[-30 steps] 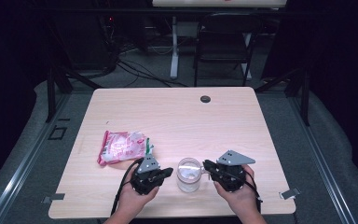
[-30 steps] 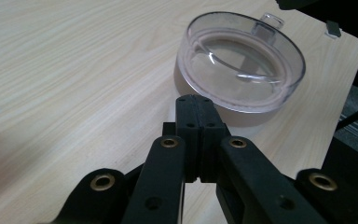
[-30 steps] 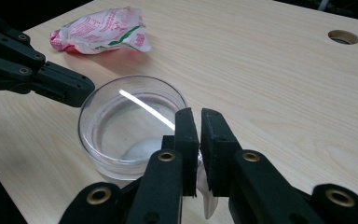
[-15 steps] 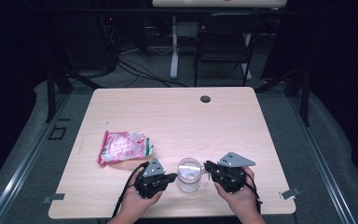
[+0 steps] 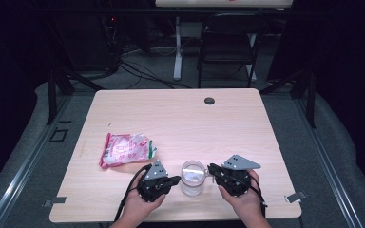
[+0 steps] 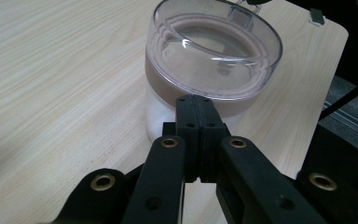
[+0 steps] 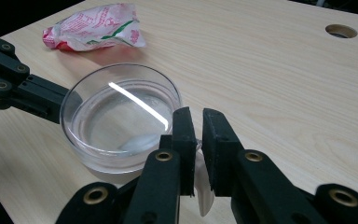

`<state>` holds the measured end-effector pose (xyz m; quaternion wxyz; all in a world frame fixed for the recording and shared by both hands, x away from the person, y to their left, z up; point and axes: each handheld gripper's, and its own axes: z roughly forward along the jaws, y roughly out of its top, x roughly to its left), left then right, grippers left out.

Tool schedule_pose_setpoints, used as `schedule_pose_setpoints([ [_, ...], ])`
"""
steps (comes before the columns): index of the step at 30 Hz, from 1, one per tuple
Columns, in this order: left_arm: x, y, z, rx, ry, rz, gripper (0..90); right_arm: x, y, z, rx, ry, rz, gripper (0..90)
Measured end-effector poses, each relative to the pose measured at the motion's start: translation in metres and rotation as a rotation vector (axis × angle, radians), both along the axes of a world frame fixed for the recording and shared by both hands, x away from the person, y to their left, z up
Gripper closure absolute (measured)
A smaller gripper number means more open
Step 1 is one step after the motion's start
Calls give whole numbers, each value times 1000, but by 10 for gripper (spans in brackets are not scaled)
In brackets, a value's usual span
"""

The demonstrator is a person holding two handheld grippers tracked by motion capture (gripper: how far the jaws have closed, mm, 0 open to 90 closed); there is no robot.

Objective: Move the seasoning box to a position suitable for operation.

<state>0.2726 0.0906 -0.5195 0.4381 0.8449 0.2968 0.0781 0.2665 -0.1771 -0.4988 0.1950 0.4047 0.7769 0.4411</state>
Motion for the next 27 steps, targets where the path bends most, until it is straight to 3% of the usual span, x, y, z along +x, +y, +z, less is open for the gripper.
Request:
schedule_pose_setpoints([
  [27,1,1,14,-44,-25,13,900,0,-4,-2,12,-1,-2,799],
])
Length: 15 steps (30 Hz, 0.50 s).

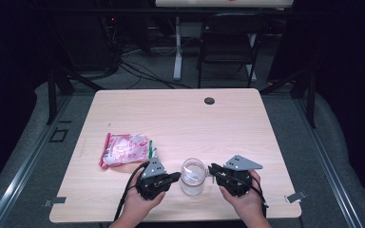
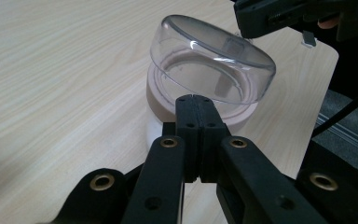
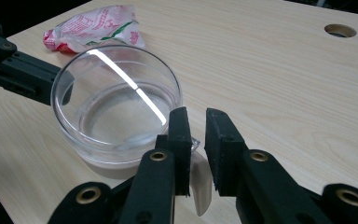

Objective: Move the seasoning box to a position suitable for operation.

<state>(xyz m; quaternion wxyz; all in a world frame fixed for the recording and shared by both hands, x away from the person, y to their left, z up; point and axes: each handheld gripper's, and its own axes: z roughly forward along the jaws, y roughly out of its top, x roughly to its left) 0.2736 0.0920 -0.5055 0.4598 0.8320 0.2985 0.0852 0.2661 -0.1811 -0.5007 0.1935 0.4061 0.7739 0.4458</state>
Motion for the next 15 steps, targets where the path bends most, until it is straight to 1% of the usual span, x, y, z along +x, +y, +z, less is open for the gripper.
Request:
schedule_pose_setpoints([
  [1,0,0,1,-7,-2,1,900,0,0,0,-3,0,0,799],
  [2,1,0,2,-3,-8,-4,900,0,0,0,-5,-1,-1,797],
  [3,2,0,2,-9,-10,-1,900,0,0,0,-5,-1,-4,795],
  [5,2,-2,4,-15,-3,-5,900,0,-1,0,-5,0,-5,792],
  [7,2,-3,5,-9,-9,-13,899,0,-1,0,-6,1,-6,790],
  [10,1,-7,8,-14,-18,-19,900,0,-1,0,-7,3,-6,781],
  [11,2,-7,9,-8,-24,-21,899,-1,-1,0,-3,0,-6,774],
  [12,2,-8,10,-13,-26,-19,898,-1,-1,1,-1,0,-6,764],
  [13,2,-9,11,-10,-28,-21,898,-2,-2,2,-3,-2,-1,753],
  [15,2,-10,13,-17,-22,-19,898,-6,-2,6,4,-6,13,736],
])
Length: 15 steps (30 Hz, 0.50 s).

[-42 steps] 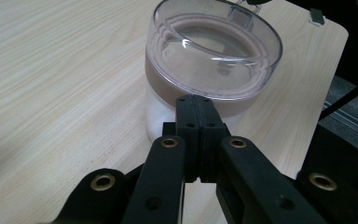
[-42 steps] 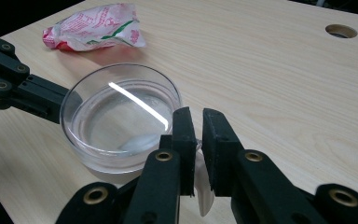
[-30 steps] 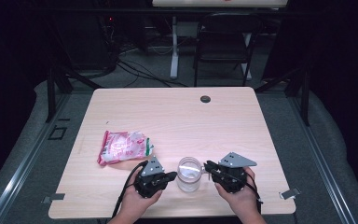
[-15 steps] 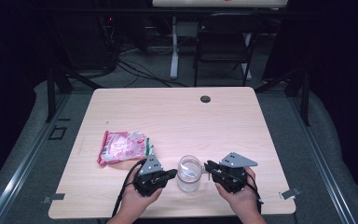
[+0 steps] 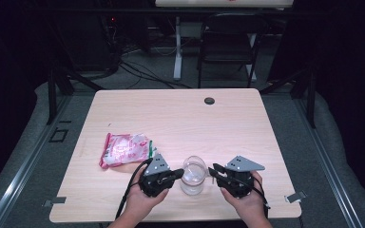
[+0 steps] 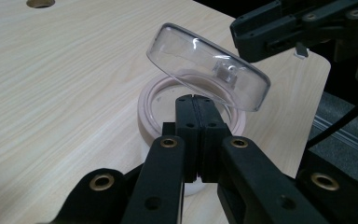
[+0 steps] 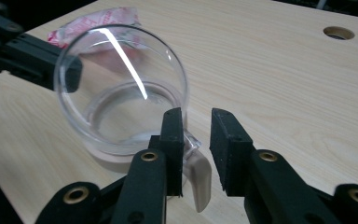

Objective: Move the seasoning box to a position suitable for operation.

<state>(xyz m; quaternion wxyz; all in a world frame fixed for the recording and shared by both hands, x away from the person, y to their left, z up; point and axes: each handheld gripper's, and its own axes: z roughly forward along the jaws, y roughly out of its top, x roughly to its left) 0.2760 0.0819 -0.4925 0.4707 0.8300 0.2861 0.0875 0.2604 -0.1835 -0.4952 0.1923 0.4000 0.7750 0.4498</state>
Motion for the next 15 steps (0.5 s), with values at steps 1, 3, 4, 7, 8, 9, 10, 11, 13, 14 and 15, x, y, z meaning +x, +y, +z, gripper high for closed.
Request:
schedule_pose_setpoints([
  [1,0,-1,0,0,-4,2,897,-2,0,2,-2,-3,8,723],
  [3,1,-3,3,1,-1,1,894,-5,1,3,-13,-1,19,702],
  [4,1,-4,4,-1,-2,1,893,-7,1,4,-17,0,25,688],
  [7,2,-7,9,8,-7,-6,887,-14,2,4,-15,3,42,634],
  [8,2,-9,11,8,-11,-6,883,-16,2,5,-16,5,47,613],
  [9,2,-10,12,8,-11,-7,879,-18,3,5,-20,7,54,594],
  [10,2,-11,13,9,-11,-8,877,-21,4,5,-23,2,57,582],
  [11,3,-13,15,13,-13,-10,874,-23,5,5,-23,-4,61,566],
  [13,4,-15,17,18,-11,-12,858,-26,9,7,-24,-21,71,528],
  [14,4,-17,18,14,-10,-12,848,-28,11,7,-28,-38,73,512],
  [15,5,-18,19,17,-10,-13,838,-28,13,8,-36,-51,79,503],
])
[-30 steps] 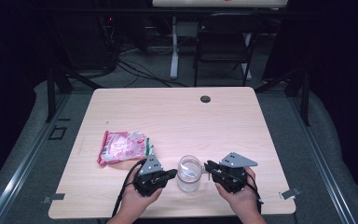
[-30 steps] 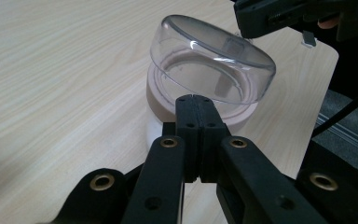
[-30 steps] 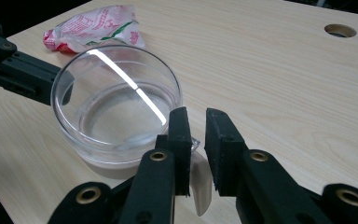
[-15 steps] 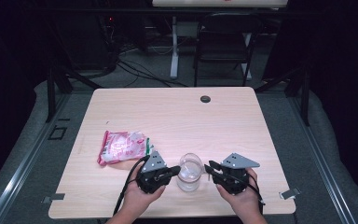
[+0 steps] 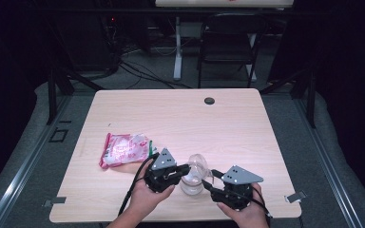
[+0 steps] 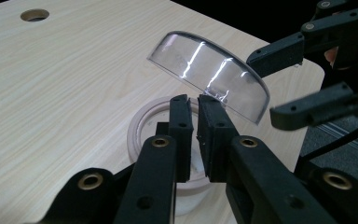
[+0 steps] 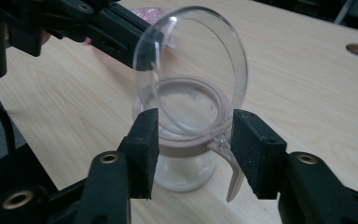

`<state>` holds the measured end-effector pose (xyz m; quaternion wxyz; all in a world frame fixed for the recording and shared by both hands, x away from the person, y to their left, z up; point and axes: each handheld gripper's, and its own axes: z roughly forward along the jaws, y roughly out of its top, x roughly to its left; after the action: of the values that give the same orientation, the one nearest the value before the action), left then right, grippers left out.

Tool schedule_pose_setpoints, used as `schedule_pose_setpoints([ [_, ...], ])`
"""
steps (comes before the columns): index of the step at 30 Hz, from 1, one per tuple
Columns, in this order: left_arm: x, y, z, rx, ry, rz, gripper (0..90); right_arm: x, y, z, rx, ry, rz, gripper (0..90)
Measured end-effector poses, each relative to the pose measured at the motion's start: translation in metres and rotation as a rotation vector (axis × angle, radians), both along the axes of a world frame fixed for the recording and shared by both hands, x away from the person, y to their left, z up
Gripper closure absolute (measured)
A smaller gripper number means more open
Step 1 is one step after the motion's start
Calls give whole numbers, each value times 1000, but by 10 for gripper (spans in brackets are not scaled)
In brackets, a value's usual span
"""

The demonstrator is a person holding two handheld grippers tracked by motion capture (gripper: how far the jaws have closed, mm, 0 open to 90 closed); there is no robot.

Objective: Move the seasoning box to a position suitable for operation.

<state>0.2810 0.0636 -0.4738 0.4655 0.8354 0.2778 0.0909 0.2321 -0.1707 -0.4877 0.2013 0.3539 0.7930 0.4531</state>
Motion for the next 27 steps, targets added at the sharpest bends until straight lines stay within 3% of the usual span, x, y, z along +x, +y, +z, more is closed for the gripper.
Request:
schedule_pose_setpoints([
  [5,1,-7,6,-16,-6,-12,740,0,8,-3,-36,-27,13,462],
  [10,2,-12,7,-15,-24,-10,663,4,14,-9,-90,-68,-23,444],
  [16,5,-10,-3,28,-47,19,624,6,12,-12,-71,-73,-39,473],
  [27,15,-1,-29,59,-18,87,587,5,5,-12,-31,-59,-48,495],
])
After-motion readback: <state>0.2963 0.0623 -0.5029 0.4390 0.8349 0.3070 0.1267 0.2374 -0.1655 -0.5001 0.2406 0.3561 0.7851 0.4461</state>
